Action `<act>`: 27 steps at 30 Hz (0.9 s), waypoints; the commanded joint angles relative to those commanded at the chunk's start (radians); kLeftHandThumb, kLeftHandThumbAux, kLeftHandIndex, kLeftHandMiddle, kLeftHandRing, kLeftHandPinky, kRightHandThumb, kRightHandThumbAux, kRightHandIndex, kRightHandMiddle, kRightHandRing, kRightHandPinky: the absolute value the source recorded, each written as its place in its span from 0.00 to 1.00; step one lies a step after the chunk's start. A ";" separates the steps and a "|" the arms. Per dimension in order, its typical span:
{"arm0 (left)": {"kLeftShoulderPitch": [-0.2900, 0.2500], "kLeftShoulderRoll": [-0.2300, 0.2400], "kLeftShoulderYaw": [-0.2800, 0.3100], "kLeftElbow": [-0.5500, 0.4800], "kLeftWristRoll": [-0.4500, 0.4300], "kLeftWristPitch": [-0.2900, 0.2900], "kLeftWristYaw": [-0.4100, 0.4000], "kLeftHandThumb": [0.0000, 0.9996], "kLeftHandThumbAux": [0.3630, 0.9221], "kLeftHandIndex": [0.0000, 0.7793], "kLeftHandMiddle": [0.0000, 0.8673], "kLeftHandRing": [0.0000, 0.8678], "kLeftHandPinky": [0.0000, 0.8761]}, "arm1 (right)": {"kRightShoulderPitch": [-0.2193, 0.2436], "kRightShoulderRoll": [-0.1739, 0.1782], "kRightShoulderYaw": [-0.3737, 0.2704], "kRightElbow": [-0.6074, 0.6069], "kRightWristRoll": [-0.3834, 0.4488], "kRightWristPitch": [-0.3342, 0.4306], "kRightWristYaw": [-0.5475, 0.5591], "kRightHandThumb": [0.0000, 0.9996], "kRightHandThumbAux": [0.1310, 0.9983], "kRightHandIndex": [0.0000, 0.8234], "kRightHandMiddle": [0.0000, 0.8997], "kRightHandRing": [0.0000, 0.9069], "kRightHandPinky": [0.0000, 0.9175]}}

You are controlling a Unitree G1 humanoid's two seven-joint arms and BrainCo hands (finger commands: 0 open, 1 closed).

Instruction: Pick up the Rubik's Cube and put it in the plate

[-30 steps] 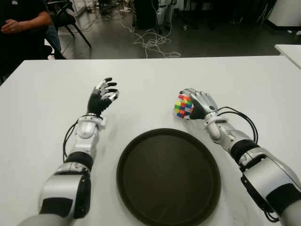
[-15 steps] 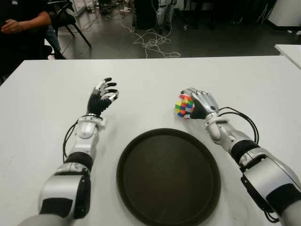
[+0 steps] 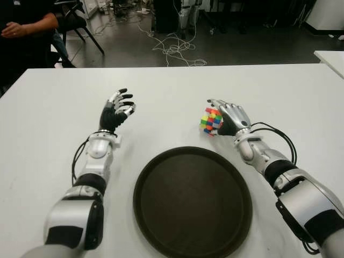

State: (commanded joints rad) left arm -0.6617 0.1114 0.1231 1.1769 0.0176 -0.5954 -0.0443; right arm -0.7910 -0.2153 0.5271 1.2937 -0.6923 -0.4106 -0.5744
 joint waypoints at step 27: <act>0.001 0.000 0.005 -0.001 -0.008 -0.004 -0.012 0.12 0.76 0.24 0.31 0.33 0.40 | -0.023 -0.017 0.058 0.006 -0.035 -0.017 0.156 0.00 0.77 0.05 0.07 0.06 0.03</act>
State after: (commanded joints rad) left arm -0.6603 0.1115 0.1283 1.1761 0.0099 -0.5998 -0.0563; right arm -0.8140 -0.2325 0.5853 1.2992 -0.7274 -0.4272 -0.4185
